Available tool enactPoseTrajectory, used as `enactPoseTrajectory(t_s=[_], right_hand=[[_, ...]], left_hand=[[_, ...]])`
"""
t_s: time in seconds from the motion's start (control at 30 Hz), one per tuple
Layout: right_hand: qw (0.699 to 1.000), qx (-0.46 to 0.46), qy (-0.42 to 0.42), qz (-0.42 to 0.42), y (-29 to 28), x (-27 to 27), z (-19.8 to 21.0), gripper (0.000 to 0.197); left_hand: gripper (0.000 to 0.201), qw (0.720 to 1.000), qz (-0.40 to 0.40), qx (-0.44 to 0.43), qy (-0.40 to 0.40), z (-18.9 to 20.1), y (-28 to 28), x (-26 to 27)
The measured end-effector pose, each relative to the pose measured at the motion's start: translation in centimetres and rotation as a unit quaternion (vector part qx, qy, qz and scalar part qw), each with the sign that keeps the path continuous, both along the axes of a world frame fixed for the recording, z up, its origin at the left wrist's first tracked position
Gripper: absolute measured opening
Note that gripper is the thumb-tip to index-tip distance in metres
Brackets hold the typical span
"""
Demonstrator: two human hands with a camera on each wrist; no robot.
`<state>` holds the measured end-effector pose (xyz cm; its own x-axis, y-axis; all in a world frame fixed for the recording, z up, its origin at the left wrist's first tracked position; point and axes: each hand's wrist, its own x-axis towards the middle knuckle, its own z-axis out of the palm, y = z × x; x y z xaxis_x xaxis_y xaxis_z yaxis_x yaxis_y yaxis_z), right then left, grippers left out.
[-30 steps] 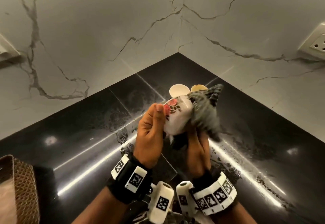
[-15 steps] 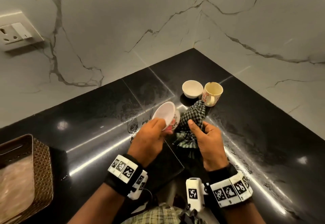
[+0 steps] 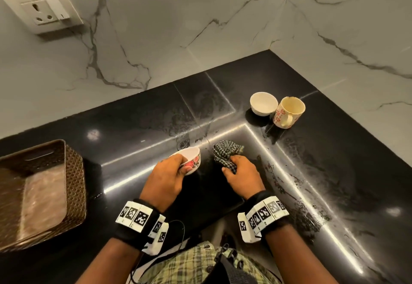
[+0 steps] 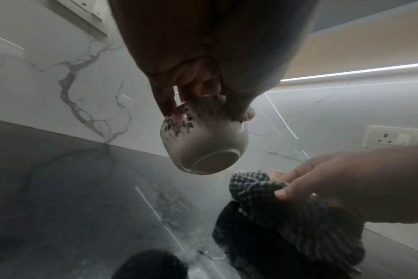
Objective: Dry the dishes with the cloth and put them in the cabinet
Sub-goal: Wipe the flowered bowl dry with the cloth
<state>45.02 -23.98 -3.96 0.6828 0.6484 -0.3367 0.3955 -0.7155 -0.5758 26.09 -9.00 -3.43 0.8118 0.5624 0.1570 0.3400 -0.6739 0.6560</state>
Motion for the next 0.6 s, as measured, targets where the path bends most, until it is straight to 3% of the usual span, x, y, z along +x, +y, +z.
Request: enactPoseTrajectory(t_s=[0.17, 0.33, 0.6], right_hand=[[0.992, -0.054, -0.070, 0.089, 1.8, -0.4, -1.3, 0.051], [0.987, -0.063, -0.103, 0.110, 1.8, -0.4, -1.7, 0.051], [0.992, -0.047, -0.054, 0.108, 0.8, 0.3, -0.8, 0.062]], left_hand=[[0.014, 1.000, 0.008, -0.010, 0.000, -0.1, 0.1, -1.0], [0.017, 1.000, 0.007, -0.010, 0.008, -0.3, 0.2, -1.2], [0.020, 0.999, -0.027, -0.010, -0.020, 0.3, -0.3, 1.0]])
